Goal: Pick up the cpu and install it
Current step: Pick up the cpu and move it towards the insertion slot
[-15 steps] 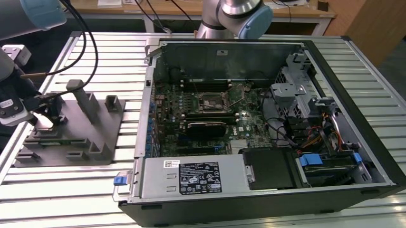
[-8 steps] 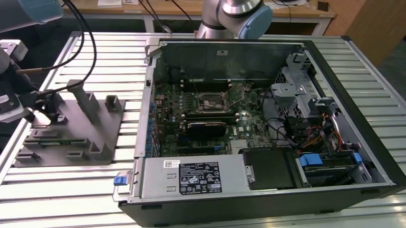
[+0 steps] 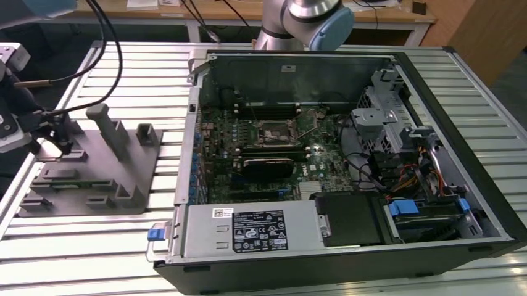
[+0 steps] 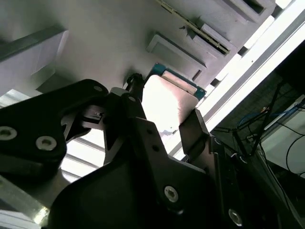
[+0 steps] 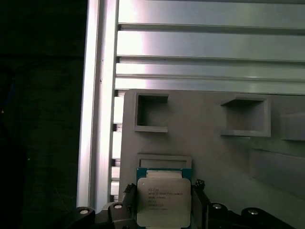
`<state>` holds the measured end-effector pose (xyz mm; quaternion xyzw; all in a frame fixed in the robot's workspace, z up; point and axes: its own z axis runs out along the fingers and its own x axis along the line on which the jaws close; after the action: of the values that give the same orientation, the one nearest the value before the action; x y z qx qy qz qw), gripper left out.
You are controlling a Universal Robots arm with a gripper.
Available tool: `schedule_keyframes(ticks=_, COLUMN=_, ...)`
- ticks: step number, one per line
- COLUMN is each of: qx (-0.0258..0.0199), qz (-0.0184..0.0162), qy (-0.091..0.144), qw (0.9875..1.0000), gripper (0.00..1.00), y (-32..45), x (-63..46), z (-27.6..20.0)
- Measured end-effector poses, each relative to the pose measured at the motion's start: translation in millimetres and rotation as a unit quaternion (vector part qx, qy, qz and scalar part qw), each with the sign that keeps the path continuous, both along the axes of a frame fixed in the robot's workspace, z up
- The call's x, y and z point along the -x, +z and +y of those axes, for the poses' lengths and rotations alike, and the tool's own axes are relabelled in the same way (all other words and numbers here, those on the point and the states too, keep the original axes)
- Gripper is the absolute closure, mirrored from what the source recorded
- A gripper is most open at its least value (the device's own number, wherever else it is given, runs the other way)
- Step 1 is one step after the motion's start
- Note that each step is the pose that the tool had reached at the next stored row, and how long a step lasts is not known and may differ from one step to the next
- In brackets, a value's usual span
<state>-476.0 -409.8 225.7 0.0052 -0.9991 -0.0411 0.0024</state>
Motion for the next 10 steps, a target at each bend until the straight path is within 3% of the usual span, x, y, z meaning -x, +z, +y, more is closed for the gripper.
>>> schedule_keyframes(ticks=10, qx=0.0, qz=0.0, qy=0.0, qw=1.0, gripper=0.45, y=28.6, x=0.0, z=0.0)
